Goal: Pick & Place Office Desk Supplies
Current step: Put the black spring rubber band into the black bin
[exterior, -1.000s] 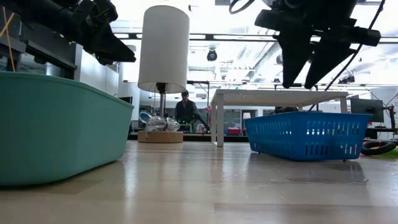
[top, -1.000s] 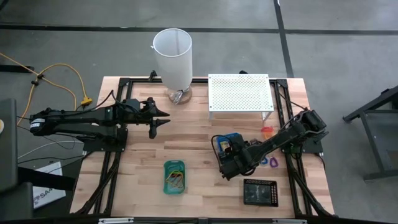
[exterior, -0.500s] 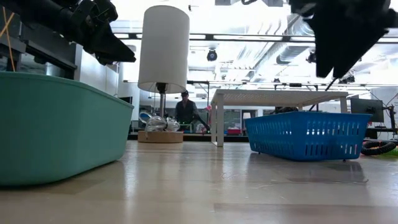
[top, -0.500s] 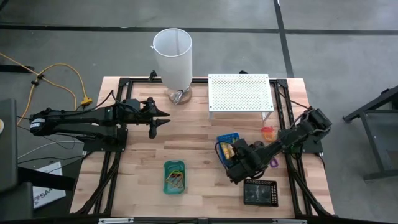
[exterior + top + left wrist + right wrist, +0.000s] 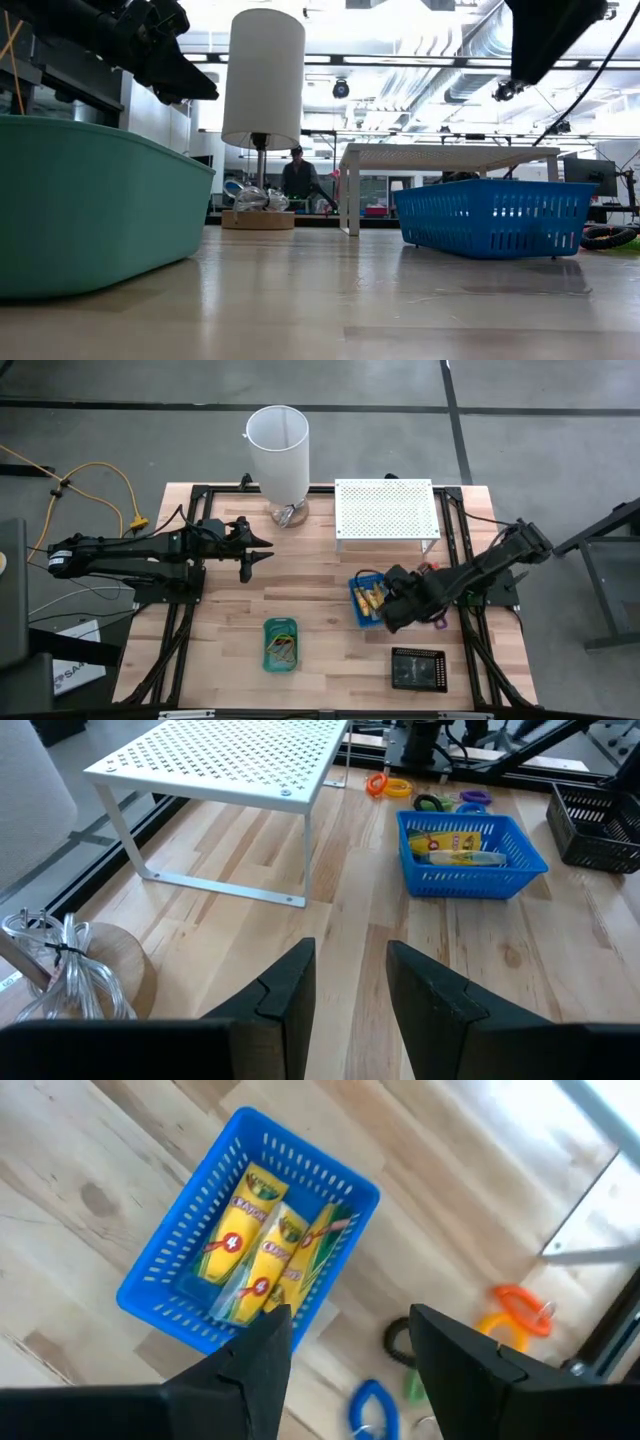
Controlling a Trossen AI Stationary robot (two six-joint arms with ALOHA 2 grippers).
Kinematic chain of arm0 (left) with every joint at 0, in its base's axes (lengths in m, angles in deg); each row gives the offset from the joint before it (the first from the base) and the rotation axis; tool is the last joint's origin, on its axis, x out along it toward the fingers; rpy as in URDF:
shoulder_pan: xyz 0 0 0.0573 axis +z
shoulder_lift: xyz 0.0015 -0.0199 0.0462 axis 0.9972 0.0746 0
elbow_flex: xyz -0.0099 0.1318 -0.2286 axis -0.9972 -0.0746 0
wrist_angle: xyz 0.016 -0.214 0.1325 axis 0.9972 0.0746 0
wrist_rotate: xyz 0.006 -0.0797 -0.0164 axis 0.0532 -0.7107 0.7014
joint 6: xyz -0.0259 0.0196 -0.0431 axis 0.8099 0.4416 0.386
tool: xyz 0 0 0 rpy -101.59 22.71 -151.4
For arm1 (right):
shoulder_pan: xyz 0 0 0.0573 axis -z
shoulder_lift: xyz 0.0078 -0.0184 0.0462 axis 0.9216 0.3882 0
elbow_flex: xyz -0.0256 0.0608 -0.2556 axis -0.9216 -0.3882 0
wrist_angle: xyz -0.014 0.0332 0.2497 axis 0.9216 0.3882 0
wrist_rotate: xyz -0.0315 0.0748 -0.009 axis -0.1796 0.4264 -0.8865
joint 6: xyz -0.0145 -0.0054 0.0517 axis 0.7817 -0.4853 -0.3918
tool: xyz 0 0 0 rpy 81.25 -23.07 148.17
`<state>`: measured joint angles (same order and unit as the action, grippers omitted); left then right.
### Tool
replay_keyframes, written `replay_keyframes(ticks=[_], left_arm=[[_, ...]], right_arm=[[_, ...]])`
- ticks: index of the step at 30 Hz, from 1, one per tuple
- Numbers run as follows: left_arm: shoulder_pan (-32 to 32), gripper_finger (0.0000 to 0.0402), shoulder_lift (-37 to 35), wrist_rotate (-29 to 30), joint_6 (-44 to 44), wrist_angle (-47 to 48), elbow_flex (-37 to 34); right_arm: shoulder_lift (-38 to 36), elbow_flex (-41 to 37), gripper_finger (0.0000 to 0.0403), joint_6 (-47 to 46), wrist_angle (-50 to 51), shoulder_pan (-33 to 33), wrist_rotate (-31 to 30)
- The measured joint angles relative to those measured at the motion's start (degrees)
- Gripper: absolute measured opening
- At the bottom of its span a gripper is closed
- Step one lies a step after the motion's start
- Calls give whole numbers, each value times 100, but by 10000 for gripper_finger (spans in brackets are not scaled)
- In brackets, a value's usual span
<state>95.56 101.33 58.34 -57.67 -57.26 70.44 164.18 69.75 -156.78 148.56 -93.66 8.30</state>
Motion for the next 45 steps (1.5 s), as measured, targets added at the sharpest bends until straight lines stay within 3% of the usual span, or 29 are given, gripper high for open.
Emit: replay_keyframes(ticks=[18,29,45], left_arm=[[1,119,0,-1,0,-2,0],[-1,119,0,-1,0,-2,0],[-1,119,0,0,0,-35,0]], right_arm=[[-342,-4,192,2090,44,1063,302],[-383,-70,192,2686,-336,1385,297],[-2357,-3156,192,2090,-1942,1904,1184]])
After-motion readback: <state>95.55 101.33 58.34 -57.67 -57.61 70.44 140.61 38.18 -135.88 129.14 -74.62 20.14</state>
